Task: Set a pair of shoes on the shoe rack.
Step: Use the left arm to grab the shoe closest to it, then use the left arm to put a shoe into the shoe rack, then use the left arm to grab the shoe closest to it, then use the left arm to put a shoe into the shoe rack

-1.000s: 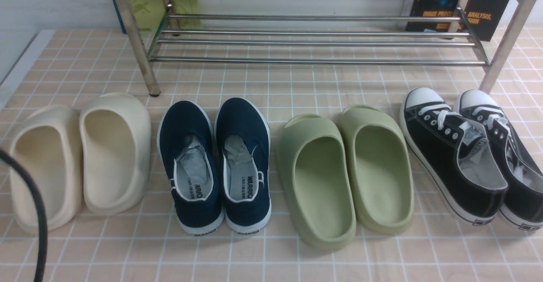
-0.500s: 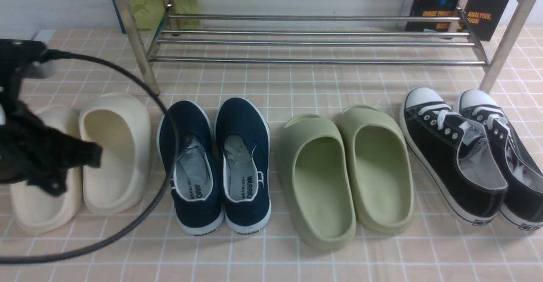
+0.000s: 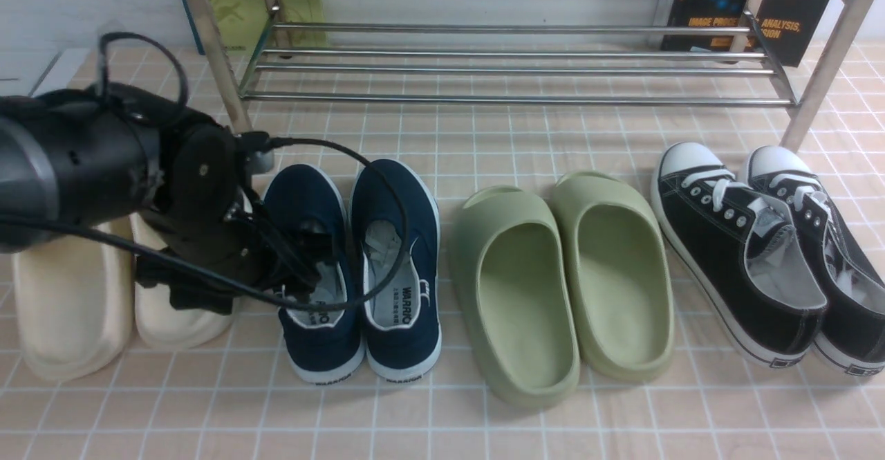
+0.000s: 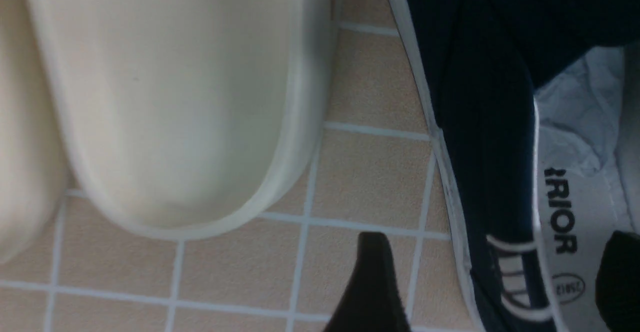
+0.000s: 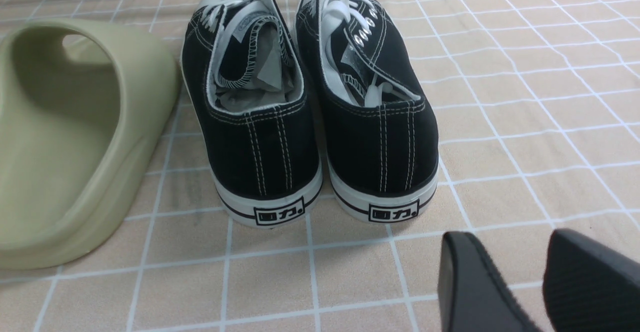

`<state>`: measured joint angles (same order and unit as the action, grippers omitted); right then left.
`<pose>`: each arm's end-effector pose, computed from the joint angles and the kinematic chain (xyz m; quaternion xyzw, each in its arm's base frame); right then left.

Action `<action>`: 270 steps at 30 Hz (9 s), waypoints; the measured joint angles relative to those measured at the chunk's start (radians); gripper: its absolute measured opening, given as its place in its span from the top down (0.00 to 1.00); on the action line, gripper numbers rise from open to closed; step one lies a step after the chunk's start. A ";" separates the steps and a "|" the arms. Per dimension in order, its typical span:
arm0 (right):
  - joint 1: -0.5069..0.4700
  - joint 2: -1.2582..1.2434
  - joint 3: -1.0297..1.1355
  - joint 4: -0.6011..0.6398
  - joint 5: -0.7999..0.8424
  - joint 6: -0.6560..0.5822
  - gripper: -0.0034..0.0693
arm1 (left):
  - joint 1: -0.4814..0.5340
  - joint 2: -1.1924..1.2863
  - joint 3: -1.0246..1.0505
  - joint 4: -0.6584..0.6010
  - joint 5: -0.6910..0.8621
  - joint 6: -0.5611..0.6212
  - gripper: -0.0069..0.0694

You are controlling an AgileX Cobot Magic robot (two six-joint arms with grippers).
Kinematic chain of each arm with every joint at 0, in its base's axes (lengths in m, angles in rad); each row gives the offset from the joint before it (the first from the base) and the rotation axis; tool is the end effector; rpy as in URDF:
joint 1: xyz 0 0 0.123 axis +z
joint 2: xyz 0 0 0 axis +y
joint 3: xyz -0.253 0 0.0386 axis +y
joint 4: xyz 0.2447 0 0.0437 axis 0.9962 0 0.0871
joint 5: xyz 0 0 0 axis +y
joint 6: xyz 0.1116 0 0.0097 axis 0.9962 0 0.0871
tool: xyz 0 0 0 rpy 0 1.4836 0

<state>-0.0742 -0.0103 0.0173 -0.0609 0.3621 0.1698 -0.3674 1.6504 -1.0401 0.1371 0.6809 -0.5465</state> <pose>0.0987 -0.0098 0.1698 0.0811 0.7951 0.0030 0.6010 0.3064 -0.1076 0.1637 -0.0434 0.9810 -0.0335 0.1863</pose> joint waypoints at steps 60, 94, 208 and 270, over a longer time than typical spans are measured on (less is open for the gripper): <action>0.000 0.000 0.000 0.000 0.000 0.000 0.63 | 0.159 0.556 -1.048 -0.069 0.038 0.216 0.58; 0.000 0.000 0.000 0.002 0.000 0.000 0.63 | 0.158 0.421 -0.771 -0.225 0.068 0.469 0.91; 0.000 0.000 0.000 0.000 0.000 0.000 0.63 | -0.049 0.452 -0.940 -0.007 0.109 0.118 0.86; 0.000 0.000 0.000 0.000 0.000 0.000 0.63 | -0.052 0.567 -1.056 0.090 0.156 0.206 0.90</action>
<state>-0.0742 -0.0103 0.0173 -0.0606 0.3625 0.1698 -0.4191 2.2173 -2.0962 0.2270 0.8369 -0.3410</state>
